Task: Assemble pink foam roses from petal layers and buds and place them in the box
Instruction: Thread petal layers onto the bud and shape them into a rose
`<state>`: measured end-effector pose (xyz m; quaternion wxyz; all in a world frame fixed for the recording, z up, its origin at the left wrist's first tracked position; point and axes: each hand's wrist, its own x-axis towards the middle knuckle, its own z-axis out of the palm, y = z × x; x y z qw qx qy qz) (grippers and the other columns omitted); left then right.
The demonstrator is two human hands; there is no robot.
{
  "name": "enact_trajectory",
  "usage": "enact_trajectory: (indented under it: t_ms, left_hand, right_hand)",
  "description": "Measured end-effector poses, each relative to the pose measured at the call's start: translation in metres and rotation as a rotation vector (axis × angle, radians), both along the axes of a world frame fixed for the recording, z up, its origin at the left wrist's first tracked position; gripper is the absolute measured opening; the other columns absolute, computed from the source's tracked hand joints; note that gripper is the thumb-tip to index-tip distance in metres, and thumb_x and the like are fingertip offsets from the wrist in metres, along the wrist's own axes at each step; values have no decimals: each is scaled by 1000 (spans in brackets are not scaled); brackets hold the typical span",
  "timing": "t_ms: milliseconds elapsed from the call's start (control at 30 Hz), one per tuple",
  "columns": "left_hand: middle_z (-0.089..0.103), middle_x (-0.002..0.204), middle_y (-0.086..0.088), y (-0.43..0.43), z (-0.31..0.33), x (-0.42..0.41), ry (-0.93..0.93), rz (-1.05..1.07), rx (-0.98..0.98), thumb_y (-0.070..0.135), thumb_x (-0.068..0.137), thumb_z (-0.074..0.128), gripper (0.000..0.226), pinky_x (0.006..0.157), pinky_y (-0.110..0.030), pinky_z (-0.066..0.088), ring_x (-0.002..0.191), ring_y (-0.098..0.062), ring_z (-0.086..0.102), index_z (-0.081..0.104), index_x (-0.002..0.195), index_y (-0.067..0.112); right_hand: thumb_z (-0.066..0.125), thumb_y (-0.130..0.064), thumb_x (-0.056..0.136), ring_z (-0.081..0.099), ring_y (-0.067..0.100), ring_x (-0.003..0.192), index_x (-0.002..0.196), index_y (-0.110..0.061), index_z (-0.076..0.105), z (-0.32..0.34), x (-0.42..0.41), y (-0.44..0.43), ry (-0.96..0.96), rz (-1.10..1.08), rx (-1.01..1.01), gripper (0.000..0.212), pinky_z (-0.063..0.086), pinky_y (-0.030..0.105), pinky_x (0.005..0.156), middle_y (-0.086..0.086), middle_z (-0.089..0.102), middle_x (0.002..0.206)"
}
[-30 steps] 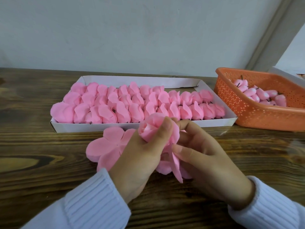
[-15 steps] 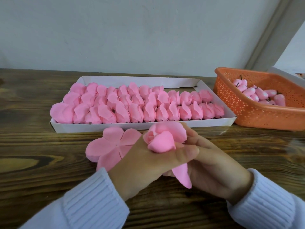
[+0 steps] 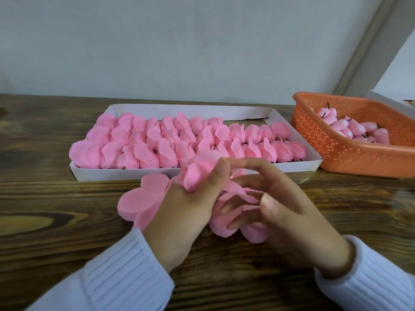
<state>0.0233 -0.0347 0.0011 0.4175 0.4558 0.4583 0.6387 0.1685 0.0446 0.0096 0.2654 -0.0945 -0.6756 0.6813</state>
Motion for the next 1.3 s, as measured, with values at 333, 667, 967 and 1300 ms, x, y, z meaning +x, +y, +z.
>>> enact_trajectory:
  t_ms: [333,667,967,1300]
  left_hand:
    - [73,106,-5,1,1,5,-16,69,-43,85,55,60,75,98,-51,47,108,-22,66,70,104,30]
    - [72,82,-1,-5,3,6,286,105,19,63,70,54,34,65,-19,55,74,-13,69,69,87,37]
    - [66,80,-16,-7,7,5,270,34,68,50,72,61,33,67,-10,52,70,-11,67,68,81,19]
    - [71,84,-4,-6,7,6,219,86,131,39,70,72,26,75,-20,53,81,-22,68,67,94,32]
  right_hand:
    - [63,-27,83,55,-1,57,91,-21,57,4,2,-9,44,-584,848,12,37,6,54,-14,59,68]
    - [66,-23,88,66,3,59,95,-13,68,0,3,-9,82,-561,714,13,47,12,58,-9,69,66]
    - [59,-18,90,69,10,73,110,-12,64,2,3,-10,176,-328,587,22,53,21,69,-6,72,87]
    - [59,-12,90,68,2,95,107,-19,70,2,1,-7,96,-391,677,21,49,14,81,-15,70,108]
